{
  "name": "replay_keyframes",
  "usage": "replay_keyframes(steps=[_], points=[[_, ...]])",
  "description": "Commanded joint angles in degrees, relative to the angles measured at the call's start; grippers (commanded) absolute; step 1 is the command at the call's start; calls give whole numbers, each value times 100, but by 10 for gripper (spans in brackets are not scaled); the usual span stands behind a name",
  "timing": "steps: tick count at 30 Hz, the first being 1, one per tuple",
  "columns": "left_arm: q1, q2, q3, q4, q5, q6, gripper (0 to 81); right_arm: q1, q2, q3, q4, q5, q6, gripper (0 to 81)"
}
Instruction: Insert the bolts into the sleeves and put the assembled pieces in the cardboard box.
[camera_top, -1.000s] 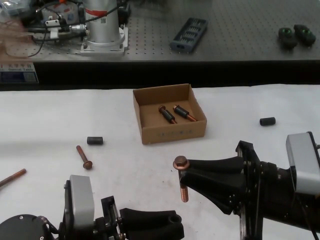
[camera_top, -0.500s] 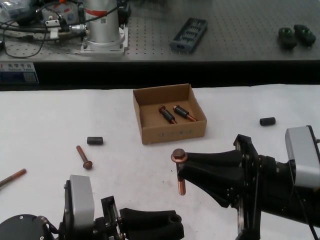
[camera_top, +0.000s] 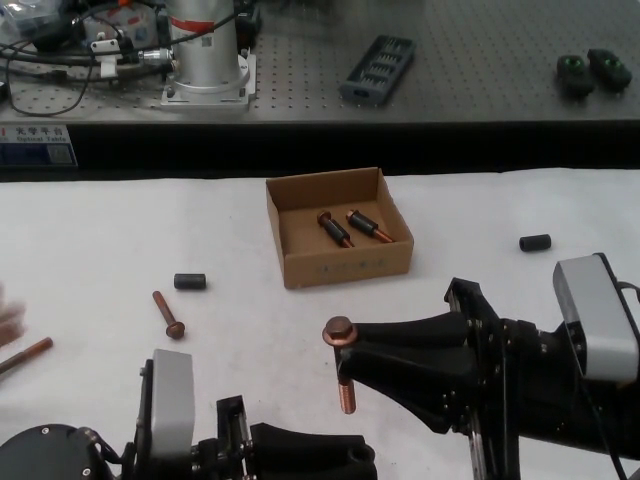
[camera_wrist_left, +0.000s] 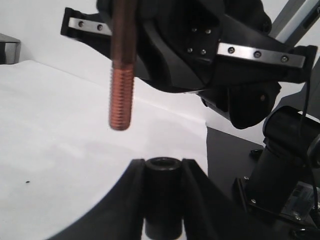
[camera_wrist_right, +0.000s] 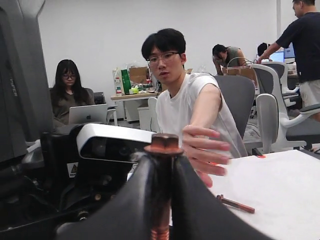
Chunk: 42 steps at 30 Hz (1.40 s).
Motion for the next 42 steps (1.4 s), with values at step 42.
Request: replay_keyframes(steps=[42], points=[[-32,-260,-26,-140,-123,-47,6,203,47,-28,-250,-229,218,66]])
